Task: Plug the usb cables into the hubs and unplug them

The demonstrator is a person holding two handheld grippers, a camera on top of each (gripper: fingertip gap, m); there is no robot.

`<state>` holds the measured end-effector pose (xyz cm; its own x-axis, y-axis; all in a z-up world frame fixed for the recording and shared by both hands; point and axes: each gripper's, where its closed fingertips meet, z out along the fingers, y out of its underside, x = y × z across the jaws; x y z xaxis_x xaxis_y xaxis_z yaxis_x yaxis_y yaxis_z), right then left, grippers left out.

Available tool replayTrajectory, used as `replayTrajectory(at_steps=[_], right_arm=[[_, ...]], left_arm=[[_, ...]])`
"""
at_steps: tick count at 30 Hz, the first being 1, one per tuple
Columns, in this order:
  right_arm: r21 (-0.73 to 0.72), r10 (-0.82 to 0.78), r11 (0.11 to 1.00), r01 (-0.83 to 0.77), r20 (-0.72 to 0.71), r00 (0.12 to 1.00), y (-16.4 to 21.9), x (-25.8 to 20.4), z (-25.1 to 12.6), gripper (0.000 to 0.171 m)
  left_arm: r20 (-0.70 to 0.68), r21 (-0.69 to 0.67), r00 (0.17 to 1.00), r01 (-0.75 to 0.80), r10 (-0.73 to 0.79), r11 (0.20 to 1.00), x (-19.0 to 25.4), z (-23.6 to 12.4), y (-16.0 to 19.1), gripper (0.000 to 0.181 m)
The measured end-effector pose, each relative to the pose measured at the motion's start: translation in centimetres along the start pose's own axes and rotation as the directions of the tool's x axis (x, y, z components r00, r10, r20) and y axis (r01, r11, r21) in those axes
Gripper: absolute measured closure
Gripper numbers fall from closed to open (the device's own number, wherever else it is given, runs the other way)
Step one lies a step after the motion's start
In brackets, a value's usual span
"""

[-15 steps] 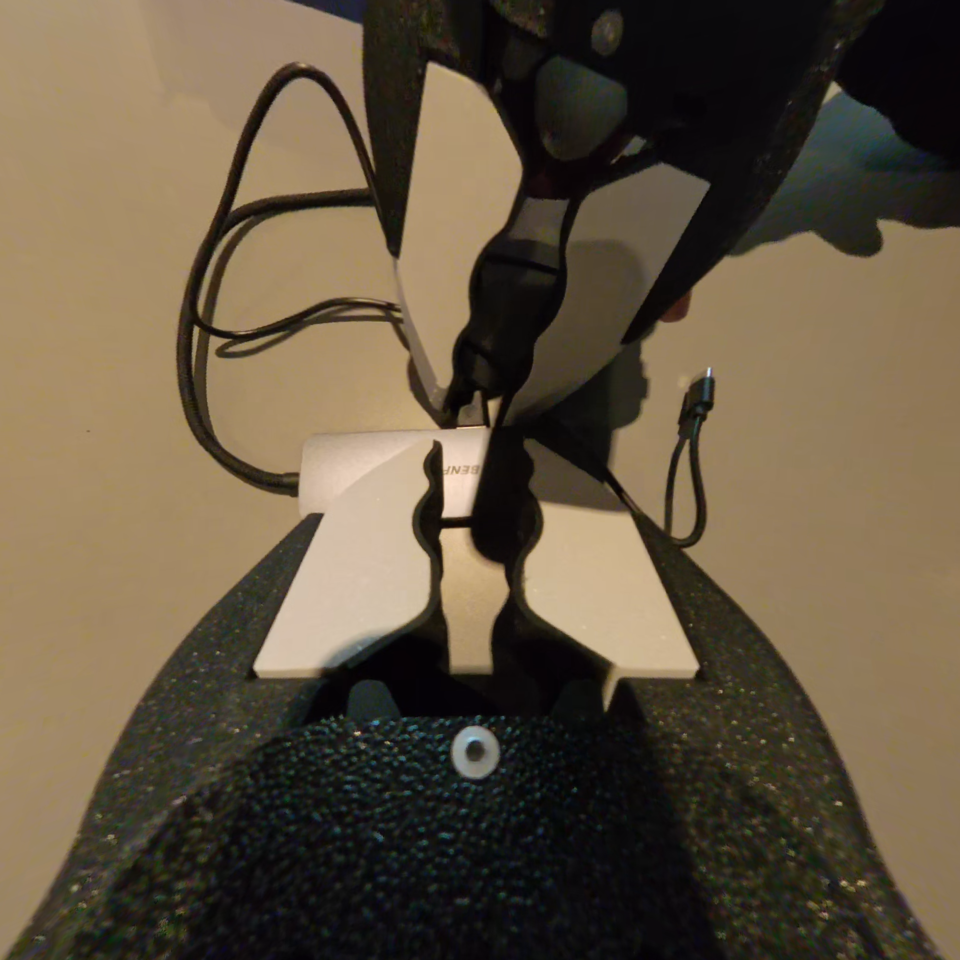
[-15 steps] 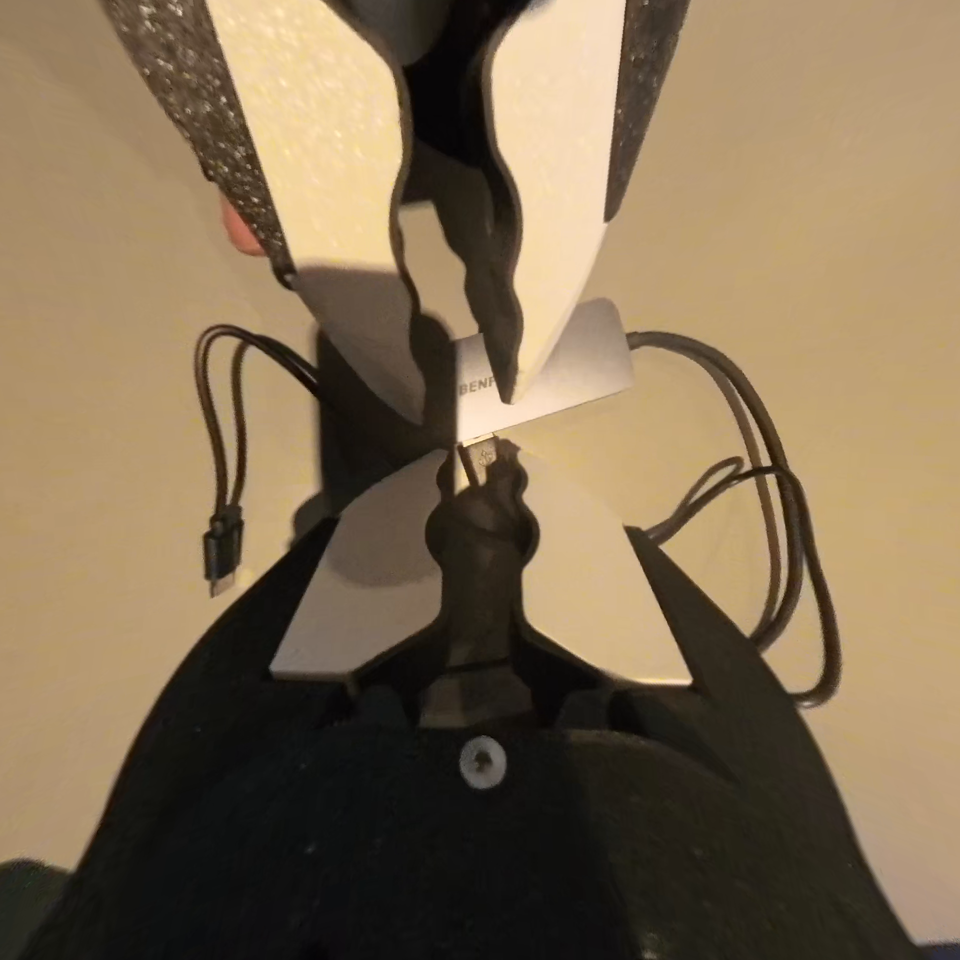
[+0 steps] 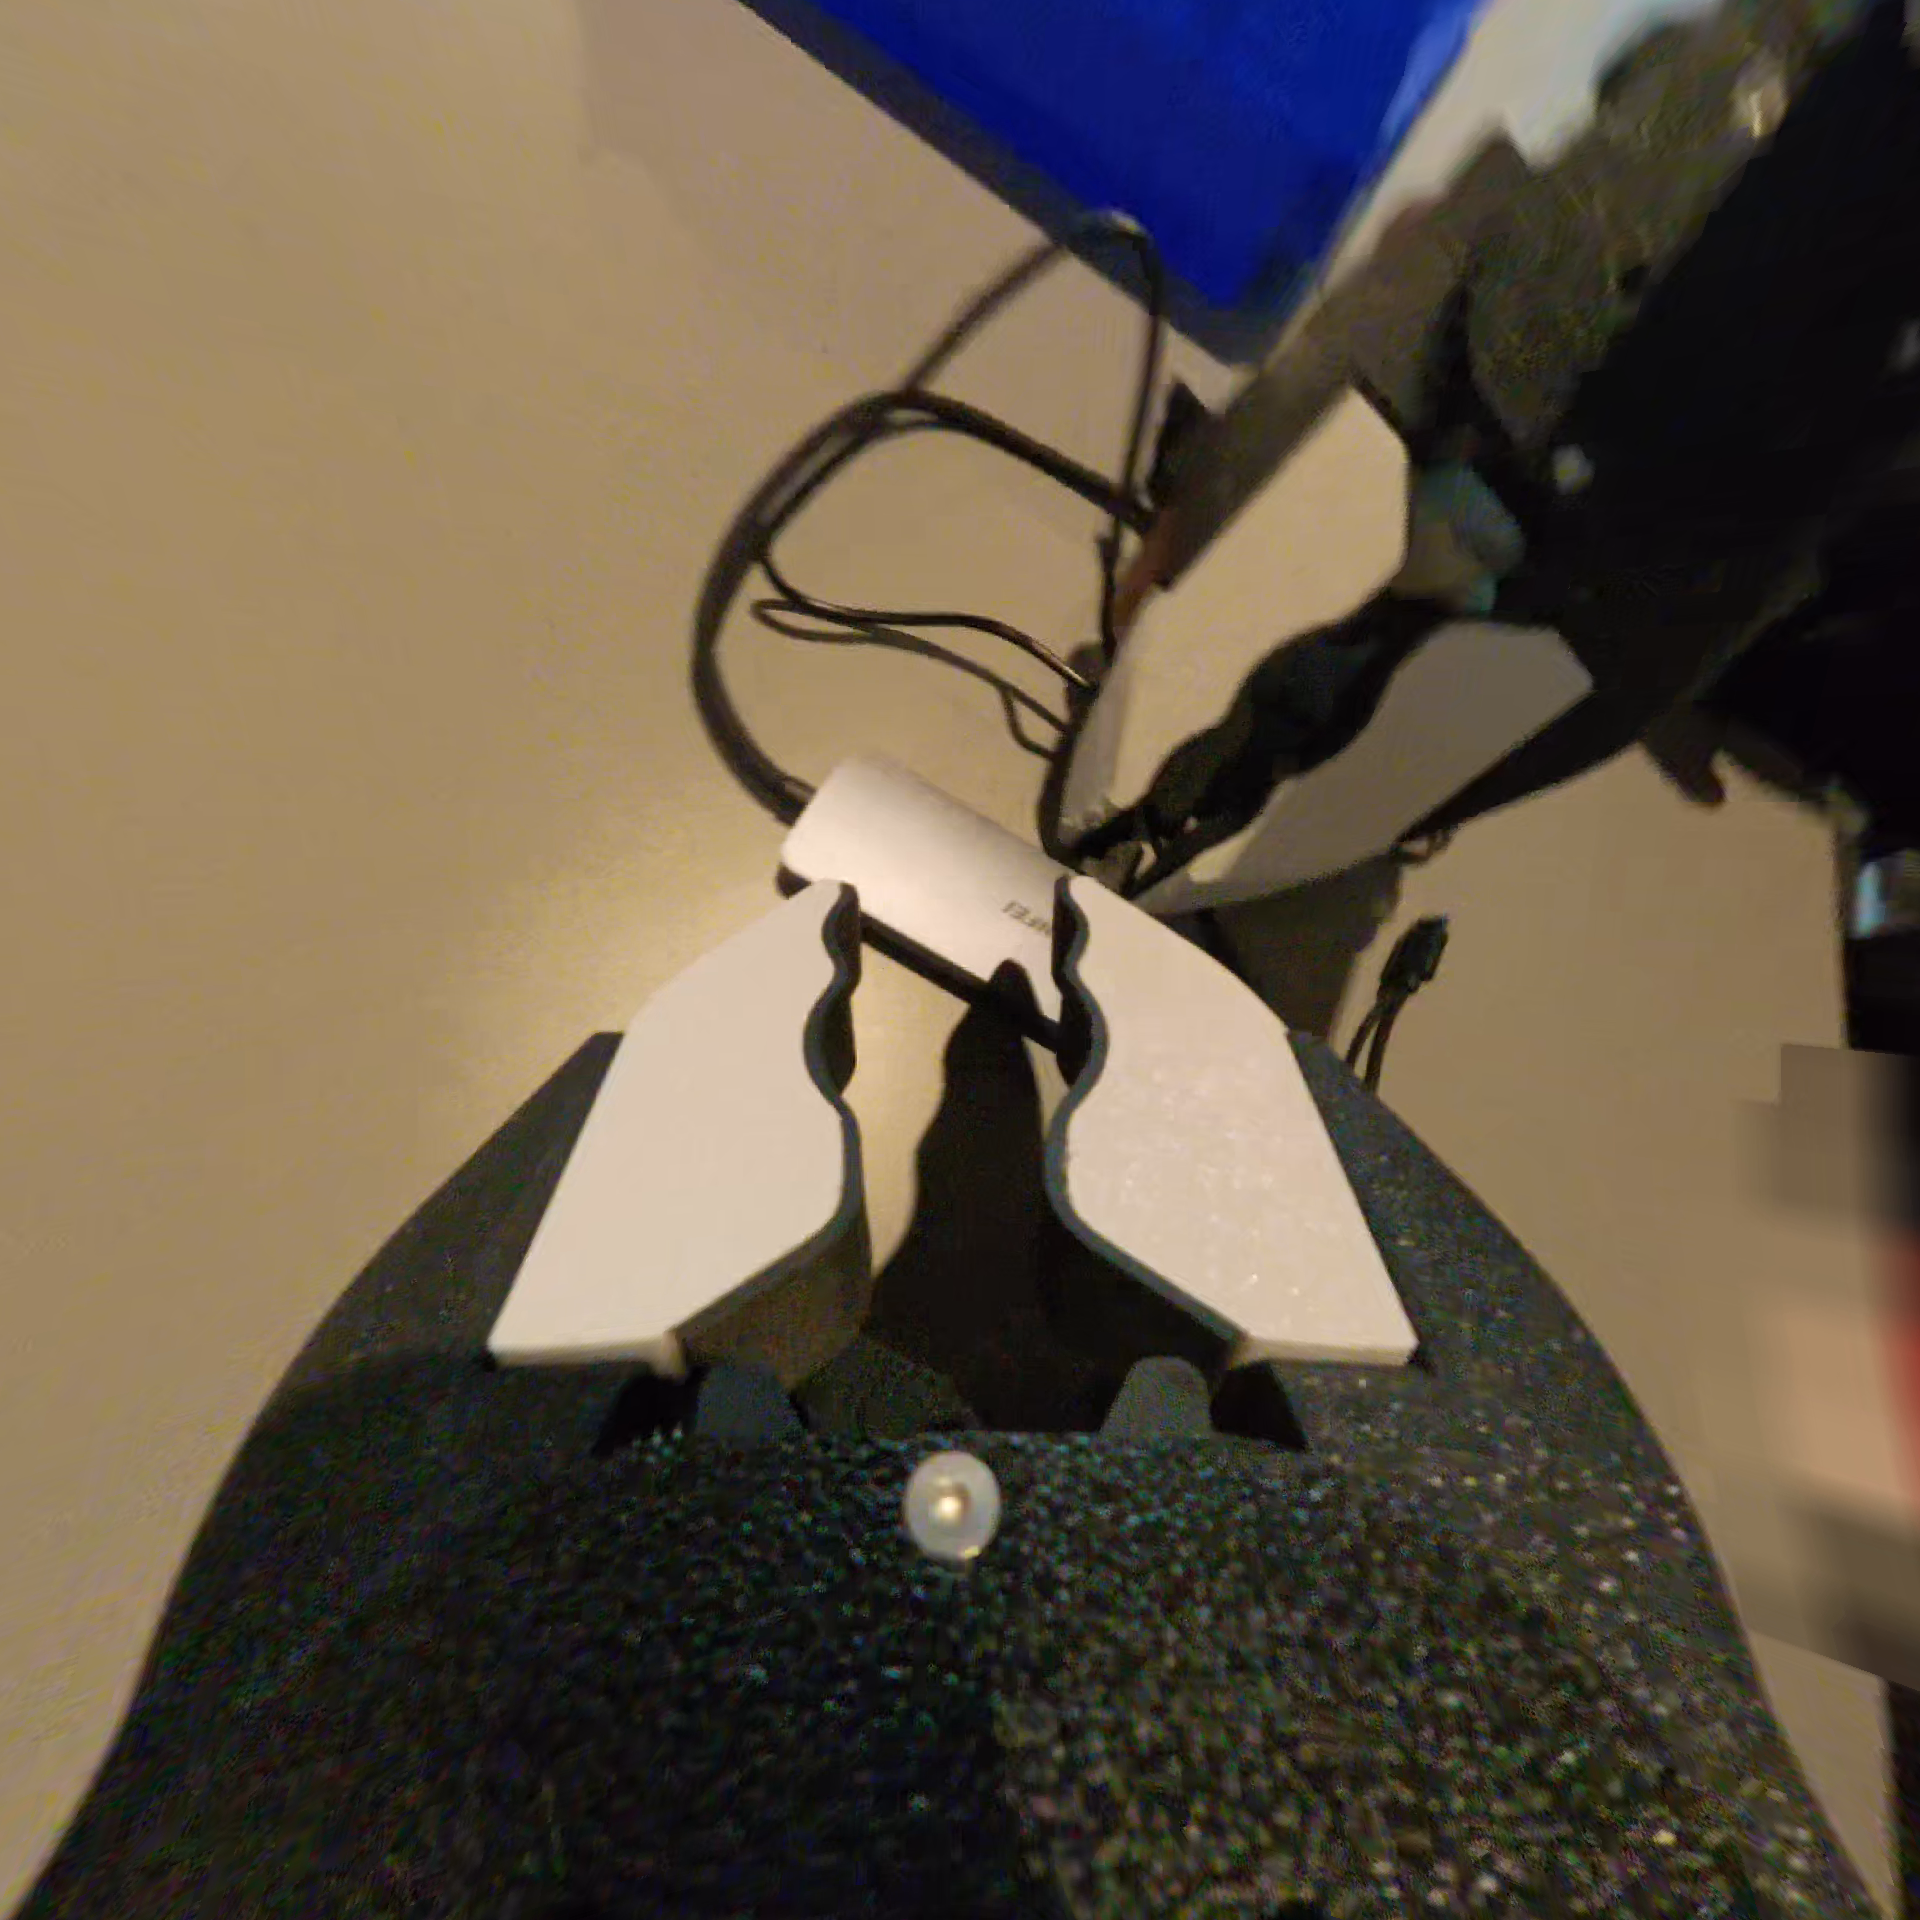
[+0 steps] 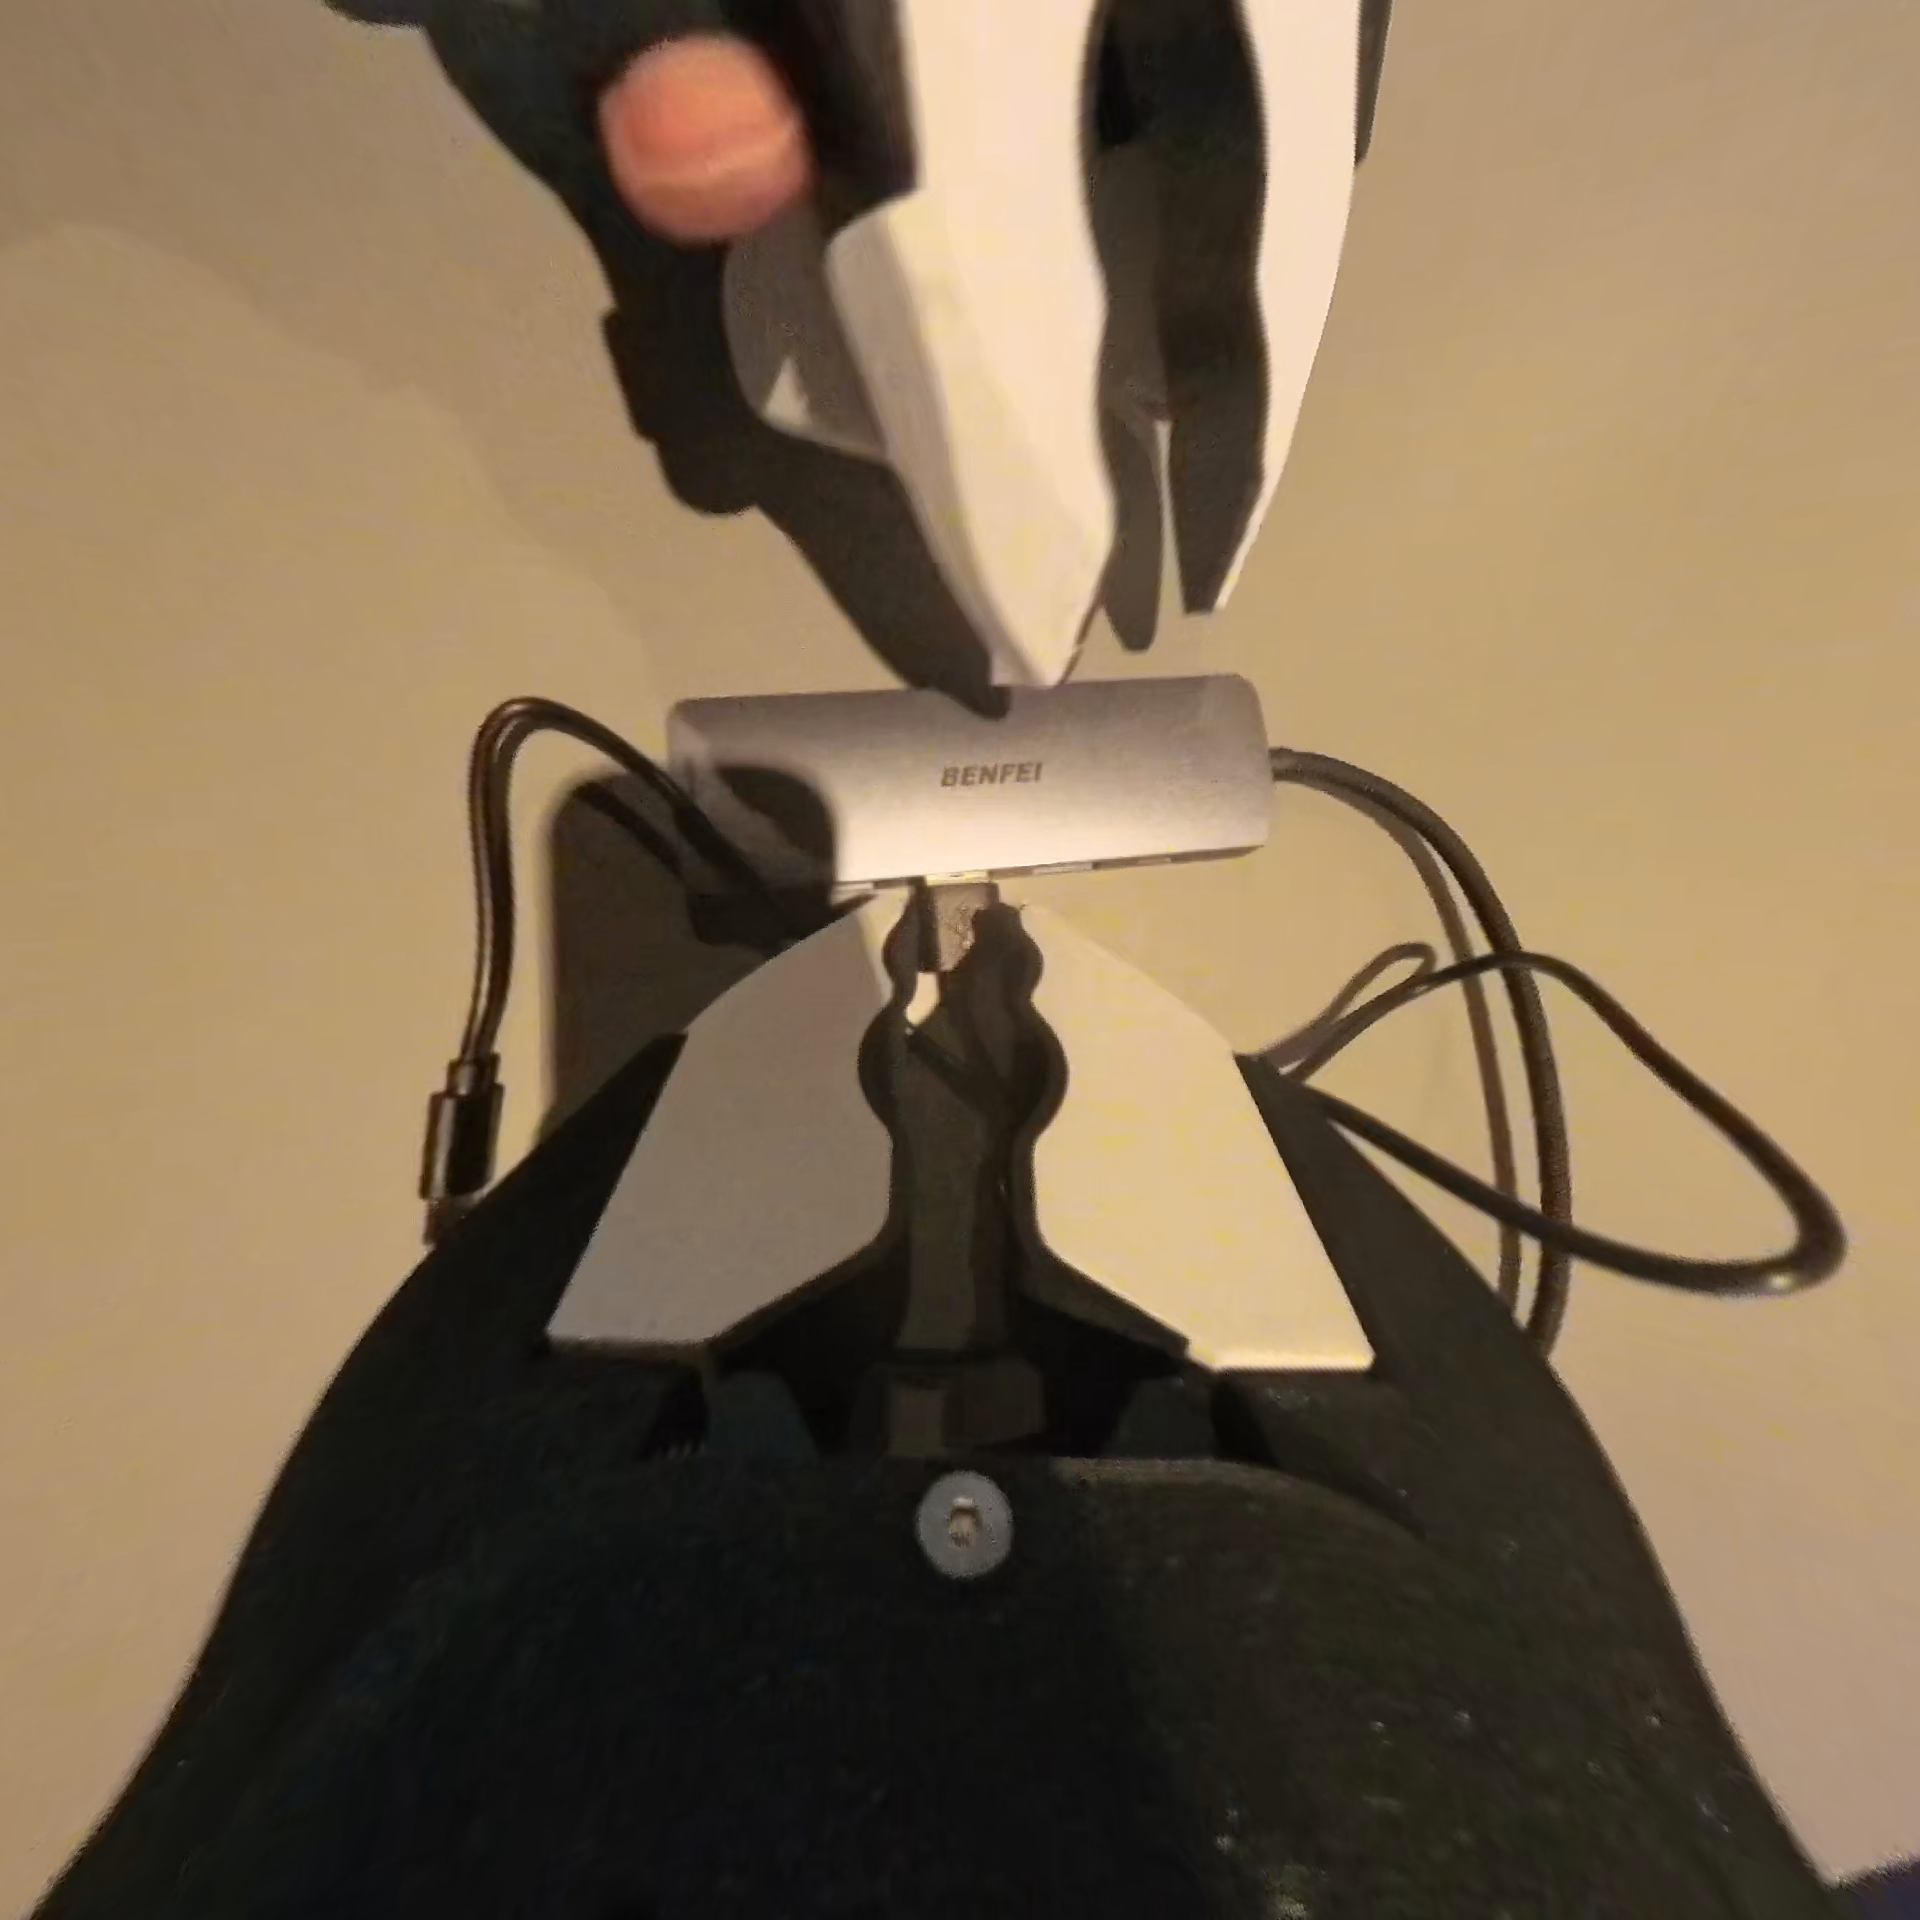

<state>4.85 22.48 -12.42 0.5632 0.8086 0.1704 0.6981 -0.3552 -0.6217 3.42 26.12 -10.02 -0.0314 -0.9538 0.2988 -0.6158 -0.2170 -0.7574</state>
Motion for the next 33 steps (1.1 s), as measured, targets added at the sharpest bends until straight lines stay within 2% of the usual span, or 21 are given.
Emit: replayTrajectory(at_steps=[1, 8, 15, 20, 23, 24, 29, 33], right_arm=[[0.015, -0.001, 1.0, 0.002, -0.03, 1.0, 0.1, 0.1, -0.1, 0.156], [0.038, -0.121, 0.99, 0.136, -0.277, 0.953, -0.3, 1.2, -1.0, 0.156], [0.04, -0.26, 0.95, 0.31, -0.452, 0.853, -2.1, 1.8, -2.2, 0.157], [0.062, -0.299, 0.921, 0.386, -0.525, 0.797, -3.4, 1.7, -3.2, 0.157], [0.047, -0.316, 0.913, 0.404, -0.544, 0.777, -3.3, 1.8, -3.3, 0.156], [0.046, -0.318, 0.912, 0.407, -0.547, 0.775, -3.3, 1.8, -3.3, 0.156], [0.049, -0.34, 0.897, 0.44, -0.56, 0.756, -3.4, 1.6, -3.2, 0.156], [0.01, -0.387, 0.872, 0.489, -0.596, 0.704, -3.6, 1.5, -3.3, 0.156]], left_arm=[[0.002, 0.021, 0.999, 0.051, -0.051, 0.998, -0.5, -0.2, -0.2, 0.146], [-0.052, -0.032, 0.988, 0.144, -0.145, 0.989, 0.0, 0.4, 0.8, 0.146], [-0.179, 0.018, 0.965, 0.201, -0.194, 0.979, 1.9, 0.9, -0.4, 0.143], [-0.275, 0.099, 0.94, 0.237, -0.202, 0.967, 2.7, 0.4, -1.8, 0.142], [-0.348, 0.144, 0.922, 0.232, -0.17, 0.962, 3.4, -0.2, -2.5, 0.167], [-0.376, 0.146, 0.912, 0.235, -0.166, 0.961, 3.7, -0.4, -2.5, 0.168], [-0.379, 0.149, 0.916, 0.202, -0.133, 0.968, 3.8, -0.5, -2.4, 0.17], [-0.362, 0.162, 0.928, 0.154, -0.086, 0.975, 4.0, -0.6, -2.4, 0.17]])
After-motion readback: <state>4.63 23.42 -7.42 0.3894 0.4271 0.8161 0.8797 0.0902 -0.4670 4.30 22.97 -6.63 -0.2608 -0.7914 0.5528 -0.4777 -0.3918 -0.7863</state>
